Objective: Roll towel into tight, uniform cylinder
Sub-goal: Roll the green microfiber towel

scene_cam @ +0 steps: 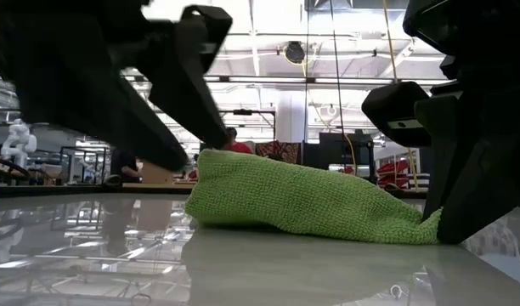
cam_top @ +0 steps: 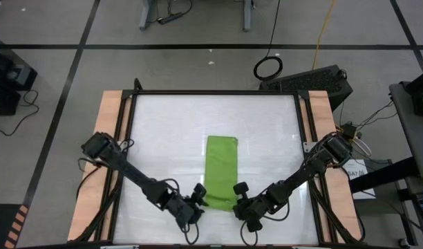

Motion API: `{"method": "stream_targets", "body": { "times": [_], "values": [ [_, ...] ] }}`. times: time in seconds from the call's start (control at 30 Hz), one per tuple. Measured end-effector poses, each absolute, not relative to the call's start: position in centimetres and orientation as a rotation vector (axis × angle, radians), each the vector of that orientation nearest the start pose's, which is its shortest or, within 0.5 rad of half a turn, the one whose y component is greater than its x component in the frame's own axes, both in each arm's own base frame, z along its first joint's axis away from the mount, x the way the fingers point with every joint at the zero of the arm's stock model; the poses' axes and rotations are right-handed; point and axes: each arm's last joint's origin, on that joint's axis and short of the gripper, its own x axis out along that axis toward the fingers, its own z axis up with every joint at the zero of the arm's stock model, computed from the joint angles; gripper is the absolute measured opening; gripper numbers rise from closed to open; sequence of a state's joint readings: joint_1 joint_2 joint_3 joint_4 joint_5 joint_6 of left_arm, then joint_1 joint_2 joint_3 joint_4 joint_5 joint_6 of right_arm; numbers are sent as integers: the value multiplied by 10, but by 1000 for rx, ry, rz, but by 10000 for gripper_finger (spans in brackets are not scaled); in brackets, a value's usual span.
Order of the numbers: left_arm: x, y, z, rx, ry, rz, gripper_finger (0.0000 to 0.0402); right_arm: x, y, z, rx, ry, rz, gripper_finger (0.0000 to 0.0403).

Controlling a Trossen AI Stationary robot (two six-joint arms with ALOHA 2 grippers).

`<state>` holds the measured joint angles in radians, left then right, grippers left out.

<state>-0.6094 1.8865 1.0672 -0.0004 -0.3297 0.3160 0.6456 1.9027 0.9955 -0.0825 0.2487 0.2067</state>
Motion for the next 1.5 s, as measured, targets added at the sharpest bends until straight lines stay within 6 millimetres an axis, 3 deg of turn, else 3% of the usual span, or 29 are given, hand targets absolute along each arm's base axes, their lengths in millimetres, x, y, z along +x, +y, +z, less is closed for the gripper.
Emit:
{"method": "stream_targets", "body": {
  "times": [0.3,0.67,0.87,1.17,1.37,1.5],
  "values": [
    [325,-206,133,767,722,-381,230,290,208,118,-216,926,256,4],
    [331,-193,121,680,804,-384,218,290,208,118,-200,926,243,4],
    [334,-186,119,624,830,-401,172,290,208,118,-196,926,243,4],
    [335,-179,116,560,870,-380,14,290,207,123,-125,936,246,4],
    [337,-171,126,373,889,-306,9,291,202,142,14,928,287,4],
    [342,-160,139,121,900,-325,5,294,196,152,133,945,317,4]
  ]
}}
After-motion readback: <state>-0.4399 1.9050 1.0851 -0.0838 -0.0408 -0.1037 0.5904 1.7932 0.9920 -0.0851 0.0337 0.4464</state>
